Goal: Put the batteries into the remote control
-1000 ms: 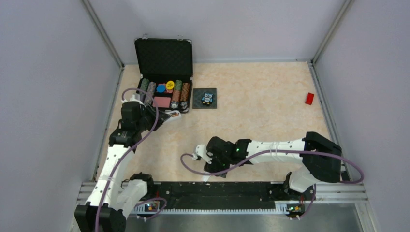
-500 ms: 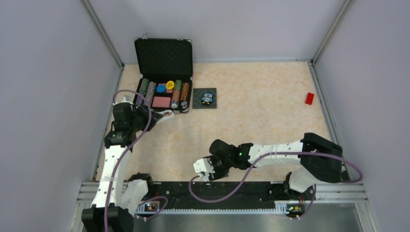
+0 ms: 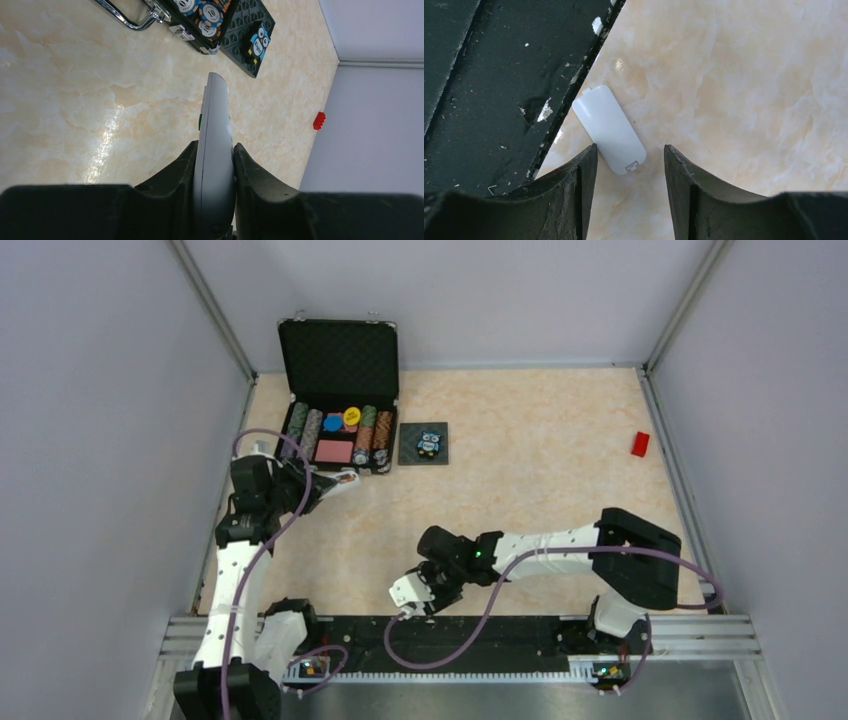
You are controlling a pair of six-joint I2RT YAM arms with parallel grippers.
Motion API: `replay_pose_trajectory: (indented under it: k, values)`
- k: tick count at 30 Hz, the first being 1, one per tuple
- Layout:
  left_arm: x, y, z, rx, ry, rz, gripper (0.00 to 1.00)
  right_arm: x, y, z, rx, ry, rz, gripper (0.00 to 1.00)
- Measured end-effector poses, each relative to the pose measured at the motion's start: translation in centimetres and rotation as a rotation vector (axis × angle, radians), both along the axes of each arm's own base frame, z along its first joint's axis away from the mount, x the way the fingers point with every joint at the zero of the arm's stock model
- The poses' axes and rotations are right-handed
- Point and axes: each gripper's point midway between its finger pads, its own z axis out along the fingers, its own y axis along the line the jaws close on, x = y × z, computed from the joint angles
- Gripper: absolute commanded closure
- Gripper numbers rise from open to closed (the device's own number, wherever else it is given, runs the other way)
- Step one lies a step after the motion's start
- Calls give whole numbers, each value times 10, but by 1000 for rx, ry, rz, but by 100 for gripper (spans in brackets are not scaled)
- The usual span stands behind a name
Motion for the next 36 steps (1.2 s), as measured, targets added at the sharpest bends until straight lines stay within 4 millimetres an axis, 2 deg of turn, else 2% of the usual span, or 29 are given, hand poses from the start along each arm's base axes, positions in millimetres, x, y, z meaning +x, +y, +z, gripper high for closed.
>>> replay_pose_trajectory:
  k: [15,23,36]
  values:
    - [1,4,-3,-8,9,-14,100,-5,1,-4,-159,38,131,53]
    - [3,5,-3,-17,5,-23,100,-5,1,-7,-241,68,154,62]
    - [9,5,-7,-45,12,-49,100,-3,0,-6,-239,57,148,71]
